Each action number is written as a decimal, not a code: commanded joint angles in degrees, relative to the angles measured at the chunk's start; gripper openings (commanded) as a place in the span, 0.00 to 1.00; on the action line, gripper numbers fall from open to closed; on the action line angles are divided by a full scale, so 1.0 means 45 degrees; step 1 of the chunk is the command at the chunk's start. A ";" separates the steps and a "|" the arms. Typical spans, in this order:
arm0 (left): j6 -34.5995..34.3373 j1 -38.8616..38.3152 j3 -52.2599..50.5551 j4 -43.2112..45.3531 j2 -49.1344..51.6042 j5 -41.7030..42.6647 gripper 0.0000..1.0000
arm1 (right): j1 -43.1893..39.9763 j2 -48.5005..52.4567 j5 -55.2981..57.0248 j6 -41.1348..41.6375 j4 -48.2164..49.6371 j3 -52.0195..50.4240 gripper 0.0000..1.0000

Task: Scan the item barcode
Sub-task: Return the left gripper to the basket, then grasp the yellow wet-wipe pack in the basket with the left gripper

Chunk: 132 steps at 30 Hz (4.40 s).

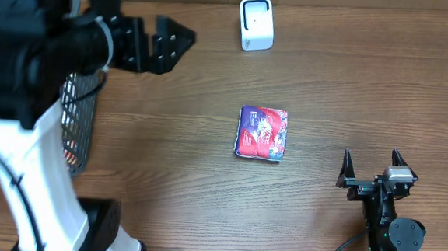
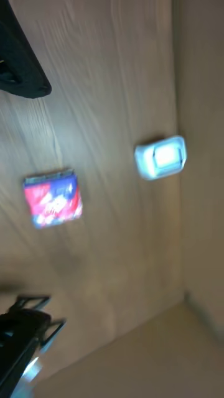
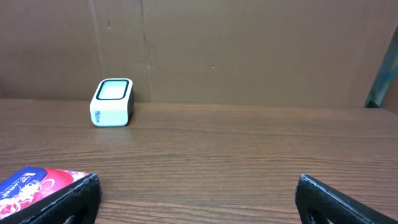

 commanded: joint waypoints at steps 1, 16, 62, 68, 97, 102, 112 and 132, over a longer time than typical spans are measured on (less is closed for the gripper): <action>-0.1671 0.0602 0.0068 -0.0029 -0.0539 -0.4017 1.00 | -0.0034 -0.0102 0.0024 -0.0010 0.0068 -0.0131 1.00; -0.3929 0.7781 0.0068 0.0233 0.0471 -0.8748 1.00 | -0.0034 -0.0102 0.0024 -0.0015 0.0068 -0.0131 1.00; -0.0588 0.7985 -0.4260 0.0855 0.7451 -0.8626 0.86 | -0.0034 -0.0097 0.0024 -0.0010 0.0068 -0.0131 1.00; -0.0272 0.7980 -0.5115 0.1826 0.7456 -0.8553 0.86 | -0.0034 -0.0102 0.0024 -0.0010 0.0068 -0.0131 1.00; 0.0554 0.8000 -0.8456 0.5989 0.7475 -0.9292 0.37 | -0.0034 -0.0097 0.0024 -0.0010 0.0068 -0.0131 1.00; 0.0554 0.7995 -0.8383 0.5770 0.7461 -0.9292 0.04 | -0.0034 -0.0102 0.0024 -0.0010 0.0068 -0.0131 1.00; -0.1651 0.7980 -0.5634 0.3871 0.6047 -0.8981 0.04 | -0.0034 -0.0097 0.0024 -0.0010 0.0068 -0.0131 1.00; -0.1603 0.7985 -0.4211 0.3716 0.0010 -0.5872 0.54 | -0.0034 -0.0097 0.0024 -0.0010 0.0063 -0.0131 1.00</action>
